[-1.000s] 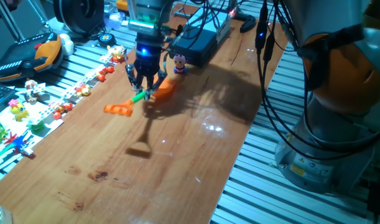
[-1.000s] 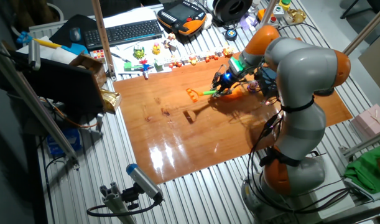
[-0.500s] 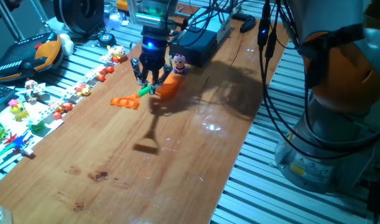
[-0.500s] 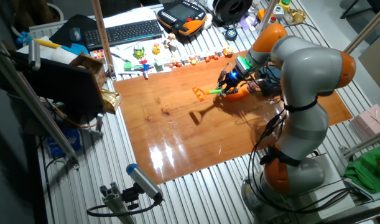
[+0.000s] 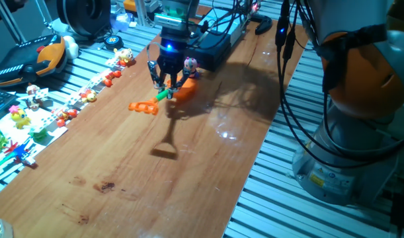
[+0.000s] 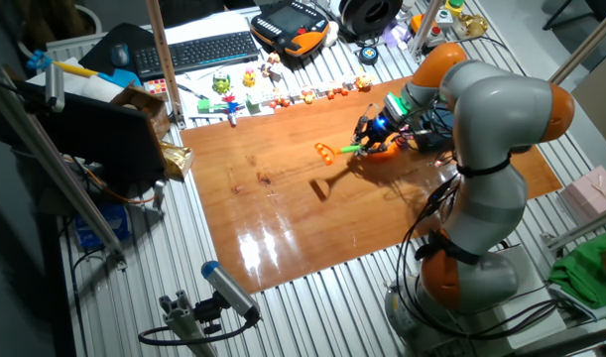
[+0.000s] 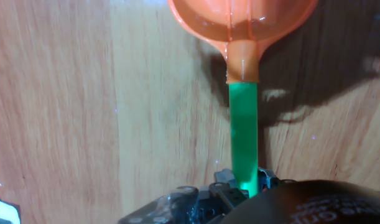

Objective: Use a shovel to scoop up an object

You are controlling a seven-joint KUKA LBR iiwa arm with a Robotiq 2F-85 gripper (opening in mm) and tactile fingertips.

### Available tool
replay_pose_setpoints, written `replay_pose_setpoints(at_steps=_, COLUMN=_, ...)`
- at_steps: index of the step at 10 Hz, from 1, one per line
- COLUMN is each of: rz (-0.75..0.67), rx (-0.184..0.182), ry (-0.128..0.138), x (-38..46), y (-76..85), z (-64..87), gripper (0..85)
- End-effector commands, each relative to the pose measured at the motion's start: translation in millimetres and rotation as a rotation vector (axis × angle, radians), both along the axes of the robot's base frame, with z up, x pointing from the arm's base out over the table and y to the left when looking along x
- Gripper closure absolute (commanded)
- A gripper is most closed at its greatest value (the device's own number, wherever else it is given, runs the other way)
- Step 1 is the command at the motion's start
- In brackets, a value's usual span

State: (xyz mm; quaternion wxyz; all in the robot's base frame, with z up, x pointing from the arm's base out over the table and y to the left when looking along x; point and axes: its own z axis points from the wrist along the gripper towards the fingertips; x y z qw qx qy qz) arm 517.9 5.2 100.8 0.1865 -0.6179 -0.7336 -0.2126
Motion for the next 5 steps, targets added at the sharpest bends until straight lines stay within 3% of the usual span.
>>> replay_pose_setpoints(at_steps=1, rz=0.004, rx=-0.001, ry=-0.003, x=-1.3, y=-3.0, z=-0.2, gripper=84.3)
replay_pose_setpoints(at_steps=5, rz=0.039, rx=0.015, ry=-0.011, x=-10.2, y=-24.8, z=-5.6, gripper=84.3)
